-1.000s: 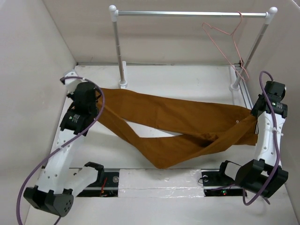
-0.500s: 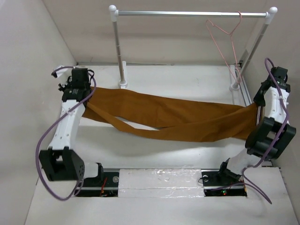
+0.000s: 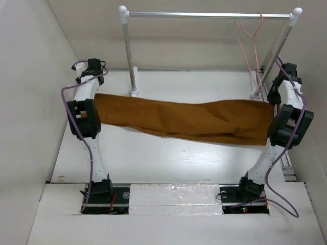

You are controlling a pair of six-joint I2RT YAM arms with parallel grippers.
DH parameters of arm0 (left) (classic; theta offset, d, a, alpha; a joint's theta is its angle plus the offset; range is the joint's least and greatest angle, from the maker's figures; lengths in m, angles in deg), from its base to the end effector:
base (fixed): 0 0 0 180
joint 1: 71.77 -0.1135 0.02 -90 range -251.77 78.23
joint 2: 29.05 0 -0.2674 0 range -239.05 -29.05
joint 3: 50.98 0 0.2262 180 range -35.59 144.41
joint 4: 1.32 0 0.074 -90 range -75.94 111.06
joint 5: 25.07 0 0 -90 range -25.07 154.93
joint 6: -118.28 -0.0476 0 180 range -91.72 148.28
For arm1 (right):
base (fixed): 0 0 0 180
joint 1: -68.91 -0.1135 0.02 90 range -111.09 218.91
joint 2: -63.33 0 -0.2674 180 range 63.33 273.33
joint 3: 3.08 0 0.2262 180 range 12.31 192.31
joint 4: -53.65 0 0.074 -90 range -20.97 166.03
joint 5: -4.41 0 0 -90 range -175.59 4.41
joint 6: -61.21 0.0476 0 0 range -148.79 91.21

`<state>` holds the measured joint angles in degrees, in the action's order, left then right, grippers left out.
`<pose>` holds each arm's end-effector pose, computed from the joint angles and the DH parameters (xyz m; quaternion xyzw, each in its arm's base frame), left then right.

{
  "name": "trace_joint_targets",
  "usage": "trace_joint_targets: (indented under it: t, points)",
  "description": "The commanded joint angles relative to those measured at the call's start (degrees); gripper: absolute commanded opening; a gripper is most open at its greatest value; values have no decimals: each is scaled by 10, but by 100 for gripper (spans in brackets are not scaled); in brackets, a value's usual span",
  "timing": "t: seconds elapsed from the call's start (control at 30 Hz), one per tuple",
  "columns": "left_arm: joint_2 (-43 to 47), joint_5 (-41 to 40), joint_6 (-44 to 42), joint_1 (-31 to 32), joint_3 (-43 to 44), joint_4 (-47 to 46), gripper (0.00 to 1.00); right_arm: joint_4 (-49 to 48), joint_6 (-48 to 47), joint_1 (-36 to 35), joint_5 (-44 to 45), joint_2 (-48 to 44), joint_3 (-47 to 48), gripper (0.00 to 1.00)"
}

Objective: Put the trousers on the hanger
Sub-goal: Fold the trousers

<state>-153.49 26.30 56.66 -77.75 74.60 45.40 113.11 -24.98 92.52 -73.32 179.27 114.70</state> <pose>0.4695 0.0791 0.2591 -0.3775 0.7978 0.2311 0.4094 0.3877 -0.1805 0.2594 0.2553 0.9206 -0.1488 0.2555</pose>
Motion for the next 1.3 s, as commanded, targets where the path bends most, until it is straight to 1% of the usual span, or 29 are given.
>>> trace_joint_targets:
  t: [0.0, 0.03, 0.07, 0.1, 0.13, 0.17, 0.2, 0.23, 0.3, 0.37, 0.43, 0.47, 0.5, 0.53, 0.57, 0.6, 0.63, 0.67, 0.7, 0.77, 0.83, 0.9, 0.93, 1.0, 1.03, 1.1, 1.2, 1.23, 1.27]
  points:
    - [-17, -1, -20, -9, 44, 37, 24, -33, -14, -23, 30, -6, 37, 25]
    - [-18, 32, -32, -19, 44, 29, 36, -37, -14, -31, 31, -6, 37, 36]
    - [-18, 40, -22, -25, 49, 34, 39, -35, -21, -37, 32, -4, 40, 48]
    - [-13, 43, -18, -25, 60, 38, 58, -32, -21, -38, 32, -3, 43, 52]
    - [-7, 37, -18, -25, 63, 38, 69, -32, -24, -44, 29, -6, 42, 56]
    - [-1, 37, -13, -25, 67, 41, 76, -31, -28, -45, 30, -11, 37, 62]
    - [24, 37, -9, -25, 63, 47, 90, -33, -31, -52, 31, -18, 31, 63]
    - [38, 36, -3, -25, 52, 44, 96, -36, -31, -59, 30, -40, 19, 65]
    - [106, 39, 7, -25, -1, 27, 99, -62, -50, -64, 25, -73, -31, 66]
    - [157, 51, 15, -31, -60, 6, 99, -79, -49, -64, 8, -126, -63, 66]
    - [241, 72, 36, -31, -175, -32, 96, -97, -46, -64, 0, -170, -122, 66]
    - [323, 110, 50, -39, -292, -83, 87, -125, -42, -69, -10, -232, -182, 64]
    - [324, 110, 50, -39, -293, -84, 87, -125, -42, -69, -16, -232, -183, 64]
    - [342, 138, 54, -45, -328, -99, 84, -141, -39, -69, -27, -252, -203, 56]
    - [371, 166, 67, -71, -382, -122, 66, -153, -39, -76, -39, -294, -226, 47]
    - [378, 232, 79, -86, -401, -127, 57, -162, -40, -93, -47, -313, -268, 34]
    - [382, 270, 85, -99, -425, -138, 53, -180, -22, -103, -50, -330, -290, 0]
    - [387, 321, 91, -115, -459, -175, 54, -200, -20, -122, -78, -365, -331, 0]
    - [383, 331, 94, -120, -466, -182, 54, -200, -20, -122, -92, -382, -331, 0]
    - [351, 348, 98, -120, -455, -177, 61, -227, -13, -159, -117, -420, -383, 0]
    - [324, 364, 94, -126, -440, -168, 64, -225, -20, -186, -137, -440, -410, 0]
    - [295, 382, 87, -126, -424, -175, 64, -232, -31, -218, -161, -461, -424, 8]
    - [287, 384, 81, -126, -418, -181, 64, -216, -64, -224, -171, -463, -428, 17]
    - [250, 381, 83, -126, -387, -165, 62, -186, -73, -241, -173, -465, -427, 23]
    - [237, 375, 85, -126, -375, -153, 60, -178, -78, -247, -175, -471, -432, 27]
    - [209, 364, 97, -126, -360, -142, 57, -176, -77, -262, -182, -481, -452, 29]
    - [191, 348, 107, -126, -351, -149, 41, -179, -77, -276, -183, -499, -472, 30]
    - [185, 344, 107, -126, -348, -147, 29, -175, -76, -284, -182, -504, -475, 30]
    - [176, 343, 106, -126, -341, -143, 24, -174, -78, -284, -182, -505, -480, 30]
